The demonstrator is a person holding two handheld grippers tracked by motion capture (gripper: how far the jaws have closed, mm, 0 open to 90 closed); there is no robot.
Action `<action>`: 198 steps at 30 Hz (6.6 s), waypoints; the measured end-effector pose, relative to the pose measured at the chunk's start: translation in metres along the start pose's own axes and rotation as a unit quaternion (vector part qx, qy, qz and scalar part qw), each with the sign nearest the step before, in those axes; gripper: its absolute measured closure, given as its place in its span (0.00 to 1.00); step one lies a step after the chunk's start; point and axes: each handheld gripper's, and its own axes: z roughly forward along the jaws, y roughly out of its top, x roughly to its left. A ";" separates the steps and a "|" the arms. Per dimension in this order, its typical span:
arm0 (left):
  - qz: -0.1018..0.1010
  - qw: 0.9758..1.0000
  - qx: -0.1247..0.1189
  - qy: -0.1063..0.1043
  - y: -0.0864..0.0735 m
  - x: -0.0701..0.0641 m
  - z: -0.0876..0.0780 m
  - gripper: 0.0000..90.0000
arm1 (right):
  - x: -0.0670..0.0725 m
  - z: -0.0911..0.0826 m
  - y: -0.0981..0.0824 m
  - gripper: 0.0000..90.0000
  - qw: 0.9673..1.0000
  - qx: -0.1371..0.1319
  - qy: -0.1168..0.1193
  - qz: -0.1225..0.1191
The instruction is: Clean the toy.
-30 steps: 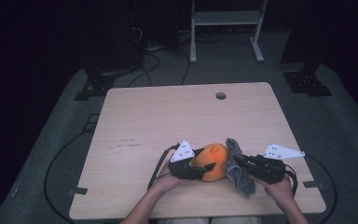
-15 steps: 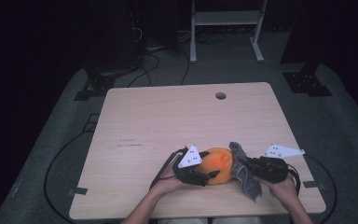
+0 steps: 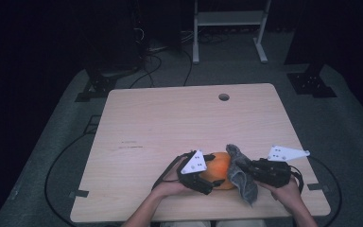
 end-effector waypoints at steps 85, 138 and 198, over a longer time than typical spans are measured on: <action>-0.058 0.998 0.024 -0.005 -0.003 0.004 0.008 0.27 | -0.021 -0.011 -0.016 0.89 0.999 0.010 -0.047 0.011; -0.042 0.999 0.020 0.027 0.010 0.004 -0.001 0.11 | 0.013 0.009 0.003 0.90 0.998 -0.013 -0.046 -0.033; -0.095 0.994 0.044 0.020 0.004 0.006 0.010 0.06 | 0.012 0.003 -0.004 0.89 0.997 0.044 0.007 -0.067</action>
